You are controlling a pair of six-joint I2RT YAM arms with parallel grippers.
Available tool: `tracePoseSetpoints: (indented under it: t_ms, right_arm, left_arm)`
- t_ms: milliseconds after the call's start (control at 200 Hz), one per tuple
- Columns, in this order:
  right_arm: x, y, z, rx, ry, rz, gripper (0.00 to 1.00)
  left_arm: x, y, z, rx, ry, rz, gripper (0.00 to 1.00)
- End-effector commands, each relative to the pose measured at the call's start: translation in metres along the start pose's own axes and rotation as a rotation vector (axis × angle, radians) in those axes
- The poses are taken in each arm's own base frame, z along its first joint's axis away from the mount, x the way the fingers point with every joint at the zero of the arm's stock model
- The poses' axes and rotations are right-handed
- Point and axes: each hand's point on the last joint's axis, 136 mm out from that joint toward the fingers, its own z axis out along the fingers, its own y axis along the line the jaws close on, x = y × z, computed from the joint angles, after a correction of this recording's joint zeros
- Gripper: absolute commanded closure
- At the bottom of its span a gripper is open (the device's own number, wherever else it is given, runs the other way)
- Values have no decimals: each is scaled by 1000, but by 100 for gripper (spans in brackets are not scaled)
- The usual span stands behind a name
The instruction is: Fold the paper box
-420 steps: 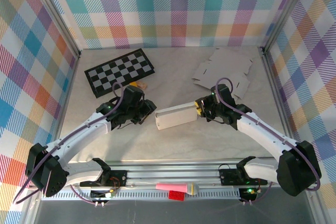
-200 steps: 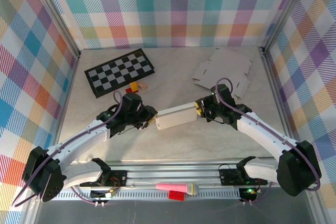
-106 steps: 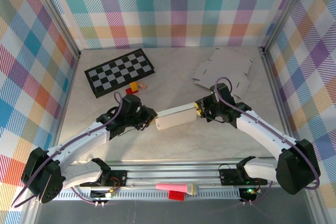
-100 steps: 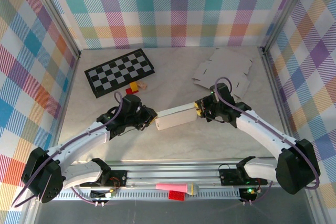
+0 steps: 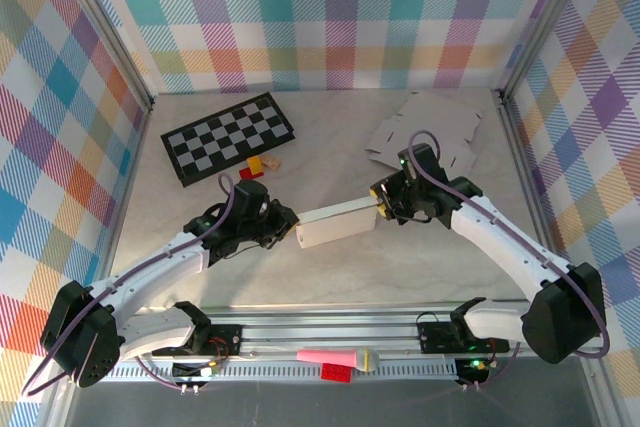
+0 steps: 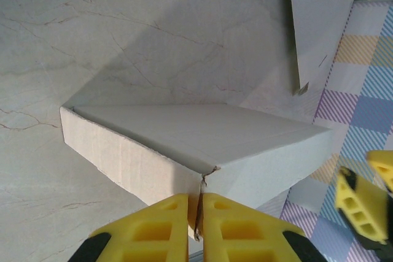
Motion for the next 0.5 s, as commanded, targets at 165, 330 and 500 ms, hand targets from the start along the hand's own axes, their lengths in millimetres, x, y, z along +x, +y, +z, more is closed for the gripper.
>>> tracePoseSetpoints:
  t_ms: [165,330,500]
  right_arm:
    - [1,-21,5,72,15,17,66]
    - [0,-36,21,107,32,48,65]
    - [0,-62,27,209,47,69,68]
  left_arm:
    - [14,57,7,-226,54,-5,90]
    - [14,57,6,-227,52,-5,90]
    - [14,56,6,-229,54,2,90]
